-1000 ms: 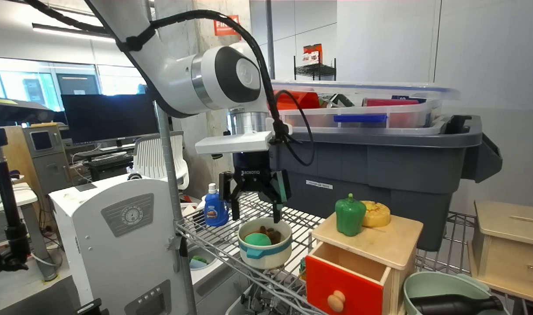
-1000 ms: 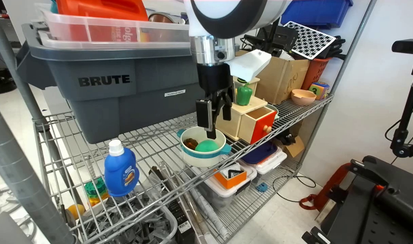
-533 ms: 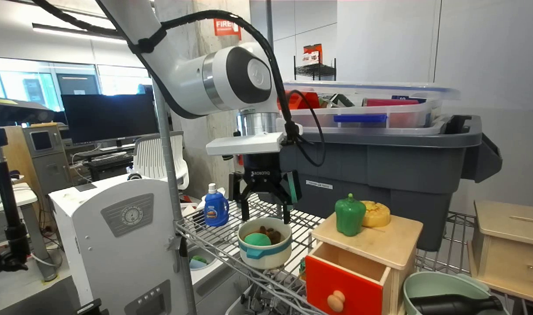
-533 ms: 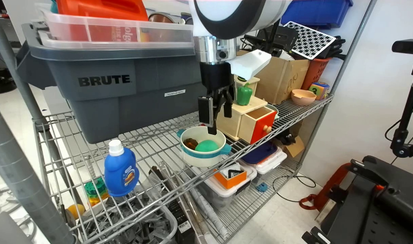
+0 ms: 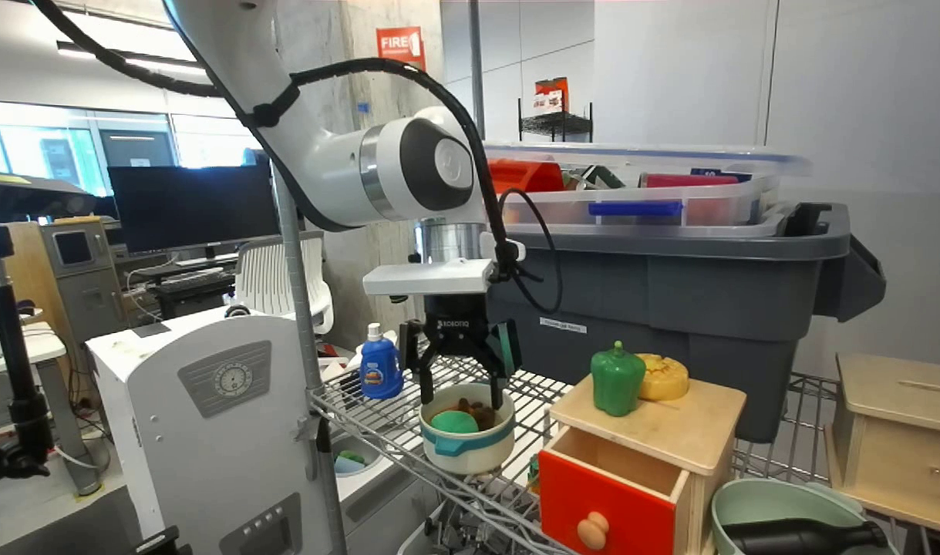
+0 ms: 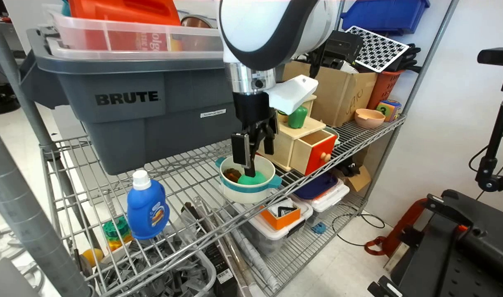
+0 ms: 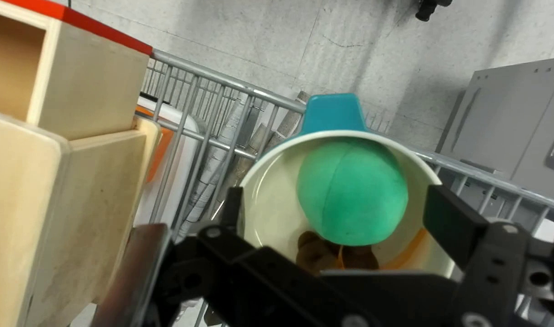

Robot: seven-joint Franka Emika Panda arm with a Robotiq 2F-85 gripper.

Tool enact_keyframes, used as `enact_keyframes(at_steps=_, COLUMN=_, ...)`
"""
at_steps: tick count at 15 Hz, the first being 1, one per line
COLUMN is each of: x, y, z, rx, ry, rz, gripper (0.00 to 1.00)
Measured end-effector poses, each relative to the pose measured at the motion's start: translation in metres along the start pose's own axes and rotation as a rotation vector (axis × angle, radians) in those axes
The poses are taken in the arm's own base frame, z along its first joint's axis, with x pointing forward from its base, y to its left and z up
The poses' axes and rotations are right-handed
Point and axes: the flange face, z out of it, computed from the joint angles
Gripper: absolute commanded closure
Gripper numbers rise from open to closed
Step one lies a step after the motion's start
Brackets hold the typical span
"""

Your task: Put the turquoise object in the pot on top of the chest drawer

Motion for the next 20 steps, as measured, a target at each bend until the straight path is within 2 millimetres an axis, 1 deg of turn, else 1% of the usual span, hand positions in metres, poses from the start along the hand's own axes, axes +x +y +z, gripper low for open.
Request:
enact_keyframes(at_steps=1, x=0.001, y=0.0, z=0.002, rx=0.0, ry=-0.001, rz=0.0, gripper=0.1)
enact_keyframes(at_steps=2, x=0.002, y=0.0, z=0.004, rx=0.001, ry=-0.002, rz=-0.001, gripper=0.14)
enact_keyframes(at_steps=3, x=0.003, y=0.0, z=0.005, rx=0.001, ry=-0.002, rz=-0.001, gripper=0.29)
enact_keyframes(at_steps=4, x=0.004, y=0.0, z=0.006, rx=0.001, ry=-0.003, rz=-0.001, gripper=0.36)
enact_keyframes(at_steps=5, x=0.004, y=0.0, z=0.007, rx=0.001, ry=-0.003, rz=-0.002, gripper=0.45)
enact_keyframes(at_steps=7, x=0.005, y=-0.001, z=0.008, rx=0.002, ry=-0.004, rz=-0.003, gripper=0.61)
enact_keyframes(at_steps=9, x=0.007, y=-0.002, z=0.009, rx=0.002, ry=-0.006, rz=-0.006, gripper=0.74)
enact_keyframes(at_steps=12, x=0.009, y=-0.006, z=0.01, rx=0.004, ry=-0.017, rz=-0.013, gripper=0.98)
enact_keyframes(at_steps=14, x=0.011, y=-0.01, z=0.011, rx=0.004, ry=-0.028, rz=-0.019, gripper=1.0)
enact_keyframes(at_steps=17, x=0.015, y=-0.014, z=0.012, rx=0.004, ry=-0.041, rz=-0.027, gripper=1.0)
enact_keyframes(at_steps=20, x=0.018, y=-0.014, z=0.015, rx=0.005, ry=-0.051, rz=-0.032, gripper=1.0)
